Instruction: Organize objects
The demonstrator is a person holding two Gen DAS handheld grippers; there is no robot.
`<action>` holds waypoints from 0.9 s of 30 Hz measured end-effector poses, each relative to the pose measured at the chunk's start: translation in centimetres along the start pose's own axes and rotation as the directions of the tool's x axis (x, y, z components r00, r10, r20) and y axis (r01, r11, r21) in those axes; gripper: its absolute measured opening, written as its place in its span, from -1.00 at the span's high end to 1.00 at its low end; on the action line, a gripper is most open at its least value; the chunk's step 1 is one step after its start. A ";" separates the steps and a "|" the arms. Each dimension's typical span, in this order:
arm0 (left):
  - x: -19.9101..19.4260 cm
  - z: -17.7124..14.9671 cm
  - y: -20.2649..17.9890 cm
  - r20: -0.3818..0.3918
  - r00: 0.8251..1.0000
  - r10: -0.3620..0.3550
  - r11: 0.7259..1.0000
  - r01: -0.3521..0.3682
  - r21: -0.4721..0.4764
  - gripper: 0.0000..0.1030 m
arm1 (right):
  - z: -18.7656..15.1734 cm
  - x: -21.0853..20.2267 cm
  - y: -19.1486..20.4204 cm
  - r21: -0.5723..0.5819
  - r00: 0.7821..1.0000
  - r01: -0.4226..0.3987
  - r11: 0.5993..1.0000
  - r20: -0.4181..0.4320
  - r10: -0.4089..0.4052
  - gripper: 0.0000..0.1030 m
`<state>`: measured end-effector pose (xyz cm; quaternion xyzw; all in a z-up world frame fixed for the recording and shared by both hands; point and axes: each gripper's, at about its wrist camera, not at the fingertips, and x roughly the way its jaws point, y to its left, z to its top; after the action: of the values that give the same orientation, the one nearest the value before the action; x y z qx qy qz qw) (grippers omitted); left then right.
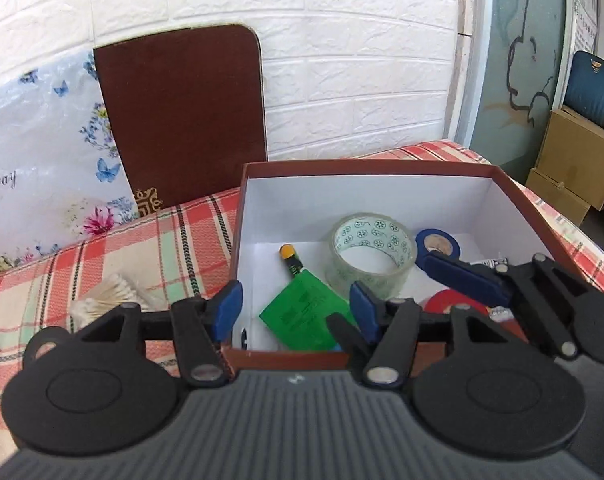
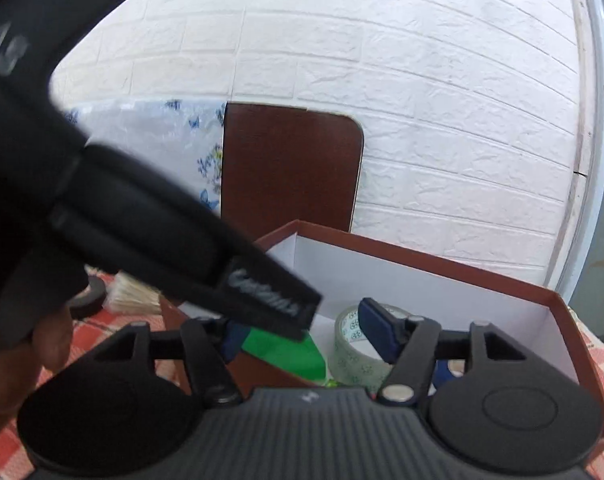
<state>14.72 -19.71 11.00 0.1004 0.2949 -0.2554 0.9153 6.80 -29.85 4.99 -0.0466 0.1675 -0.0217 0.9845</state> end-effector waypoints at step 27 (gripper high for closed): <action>-6.4 -7.7 3.6 -0.106 0.982 0.154 0.983 -0.163 -0.088 -0.26 | -2.2 -7.5 -2.9 0.411 0.986 -0.001 0.912 -0.151 0.069 -0.35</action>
<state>8.39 -11.45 8.75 0.0916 0.3428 -0.1617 0.9208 -1.12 -32.47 5.70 0.1654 0.2396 -0.0422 0.9557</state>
